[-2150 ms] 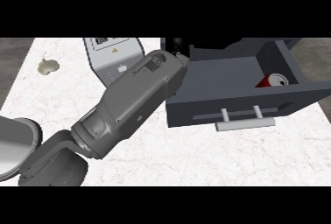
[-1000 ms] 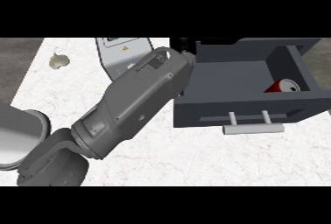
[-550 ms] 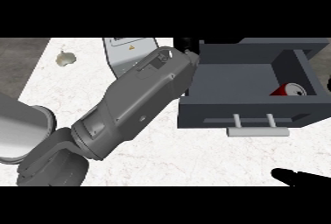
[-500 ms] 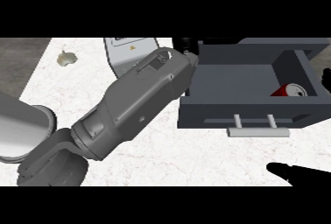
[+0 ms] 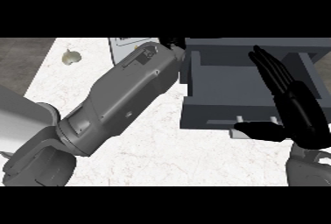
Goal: Pick up the can, place it into the drawer and close the drawer
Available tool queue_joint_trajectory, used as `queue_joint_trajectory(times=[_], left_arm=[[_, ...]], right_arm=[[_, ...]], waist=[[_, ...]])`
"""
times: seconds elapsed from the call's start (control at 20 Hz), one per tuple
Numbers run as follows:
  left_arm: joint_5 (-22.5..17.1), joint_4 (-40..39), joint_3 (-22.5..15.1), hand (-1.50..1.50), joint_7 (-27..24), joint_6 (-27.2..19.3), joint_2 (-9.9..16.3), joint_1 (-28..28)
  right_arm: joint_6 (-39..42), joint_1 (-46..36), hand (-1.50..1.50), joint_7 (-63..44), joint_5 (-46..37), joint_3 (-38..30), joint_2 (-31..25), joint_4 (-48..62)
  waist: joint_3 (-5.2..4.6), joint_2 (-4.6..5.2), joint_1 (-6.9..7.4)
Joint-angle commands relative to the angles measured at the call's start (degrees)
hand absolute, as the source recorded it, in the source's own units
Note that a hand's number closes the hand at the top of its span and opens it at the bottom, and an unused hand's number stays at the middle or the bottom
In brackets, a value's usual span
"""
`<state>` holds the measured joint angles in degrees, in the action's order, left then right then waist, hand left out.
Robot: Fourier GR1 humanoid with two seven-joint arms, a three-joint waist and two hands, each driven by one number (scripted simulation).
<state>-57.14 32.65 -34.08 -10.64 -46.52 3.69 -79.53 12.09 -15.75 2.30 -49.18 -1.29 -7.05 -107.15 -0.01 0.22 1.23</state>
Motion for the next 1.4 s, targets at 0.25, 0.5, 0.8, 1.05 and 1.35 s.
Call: queue_joint_trajectory(times=[0.25, 0.5, 0.8, 1.05, 1.35], left_arm=[[3.1, 7.2, -1.3, -1.5, 4.1, 0.2, 6.1, 5.1], [4.4, 13.2, -0.9, -1.5, 6.9, -2.9, 8.5, 6.0], [6.4, 17.7, -1.2, -1.5, 10.9, -2.1, 13.1, 9.2], [6.9, 22.0, 0.6, -1.5, 10.9, 0.1, 17.0, 12.6], [7.8, 25.8, 0.9, -1.5, 12.6, -0.3, 18.7, 14.9]], right_arm=[[-8.1, -11.1, -1.5, 0.6, -15.3, 6.3, -0.9, 21.9], [-17.5, -17.0, -1.5, 2.0, -18.9, 4.0, 0.6, 38.6], [-25.9, -23.1, -1.5, 3.8, -21.4, 1.4, 0.4, 54.3], [-34.0, -26.3, -1.5, 4.9, -23.3, -0.9, -0.4, 64.0], [-41.7, -32.2, -1.5, 3.8, -24.9, -3.4, 0.2, 73.4]], waist=[[-0.02, -0.25, 1.27], [0.03, -0.23, 1.54], [0.04, -0.02, 1.24], [0.05, 0.18, 1.54], [0.07, 0.56, 2.32]])
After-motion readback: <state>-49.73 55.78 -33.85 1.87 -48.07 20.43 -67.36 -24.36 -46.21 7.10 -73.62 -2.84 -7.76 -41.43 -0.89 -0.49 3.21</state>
